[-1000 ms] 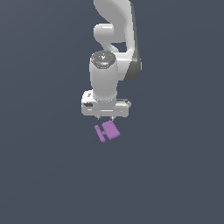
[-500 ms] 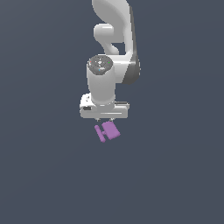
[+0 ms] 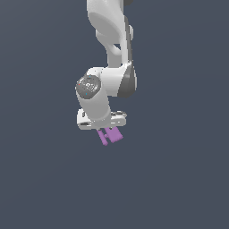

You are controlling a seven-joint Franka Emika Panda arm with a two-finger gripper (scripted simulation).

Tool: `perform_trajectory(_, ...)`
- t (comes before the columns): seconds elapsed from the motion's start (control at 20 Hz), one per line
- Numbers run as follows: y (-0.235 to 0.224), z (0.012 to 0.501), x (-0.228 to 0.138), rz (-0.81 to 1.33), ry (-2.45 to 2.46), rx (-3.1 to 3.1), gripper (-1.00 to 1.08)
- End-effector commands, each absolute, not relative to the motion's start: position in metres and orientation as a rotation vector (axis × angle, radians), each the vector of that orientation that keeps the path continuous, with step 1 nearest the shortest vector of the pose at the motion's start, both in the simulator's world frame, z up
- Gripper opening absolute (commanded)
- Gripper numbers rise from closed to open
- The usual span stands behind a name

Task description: Pick up the object and move it to a goal position.

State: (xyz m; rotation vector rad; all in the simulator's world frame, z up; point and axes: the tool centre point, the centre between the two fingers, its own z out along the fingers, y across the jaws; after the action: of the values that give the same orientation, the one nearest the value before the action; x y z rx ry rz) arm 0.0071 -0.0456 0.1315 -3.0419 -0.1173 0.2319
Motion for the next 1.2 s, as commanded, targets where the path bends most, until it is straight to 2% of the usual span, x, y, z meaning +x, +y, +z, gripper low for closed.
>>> perform_trajectory(0.0,-0.050,0.121,0.010,0.282,-0.166,-2.992,0.28)
perform_trajectory(0.5,-0.065,0.080,0.017,0.402,-0.362,-2.724,0.28)
perform_trajectory(1.15,-0.079,0.051,0.016,0.383,-0.512,-2.437,0.28)
